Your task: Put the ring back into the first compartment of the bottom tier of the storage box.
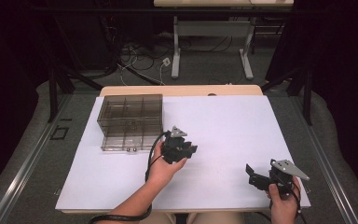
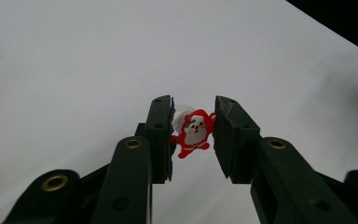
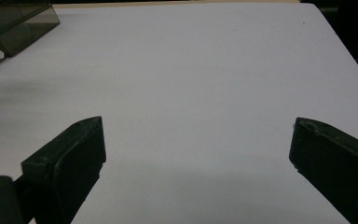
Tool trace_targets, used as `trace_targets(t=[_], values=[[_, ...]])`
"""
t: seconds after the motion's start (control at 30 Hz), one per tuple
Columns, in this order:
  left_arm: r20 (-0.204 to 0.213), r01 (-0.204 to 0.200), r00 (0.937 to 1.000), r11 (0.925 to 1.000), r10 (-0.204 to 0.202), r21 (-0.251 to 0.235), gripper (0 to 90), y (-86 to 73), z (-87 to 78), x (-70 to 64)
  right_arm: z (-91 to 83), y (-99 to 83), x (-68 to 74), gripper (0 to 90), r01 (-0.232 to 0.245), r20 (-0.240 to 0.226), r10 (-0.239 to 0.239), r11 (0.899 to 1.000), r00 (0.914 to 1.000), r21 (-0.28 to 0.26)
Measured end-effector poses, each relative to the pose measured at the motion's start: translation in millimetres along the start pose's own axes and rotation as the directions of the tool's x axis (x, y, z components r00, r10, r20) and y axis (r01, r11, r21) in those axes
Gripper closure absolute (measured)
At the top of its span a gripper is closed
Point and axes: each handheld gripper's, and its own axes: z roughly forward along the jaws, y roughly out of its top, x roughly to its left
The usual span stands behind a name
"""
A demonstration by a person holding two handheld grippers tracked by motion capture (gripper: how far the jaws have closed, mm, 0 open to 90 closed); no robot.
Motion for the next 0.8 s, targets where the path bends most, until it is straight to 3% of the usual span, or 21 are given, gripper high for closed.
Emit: trace_targets(t=[0.8], values=[[-0.047, 0.025, 0.9985, 0.9979, -0.028, -0.060, 67.8, 7.9, -28.5, 18.9, -0.8, 0.8, -0.9, 3.4, 0.009, -0.009, -0.009, 1.000, 0.9999, 0.009]])
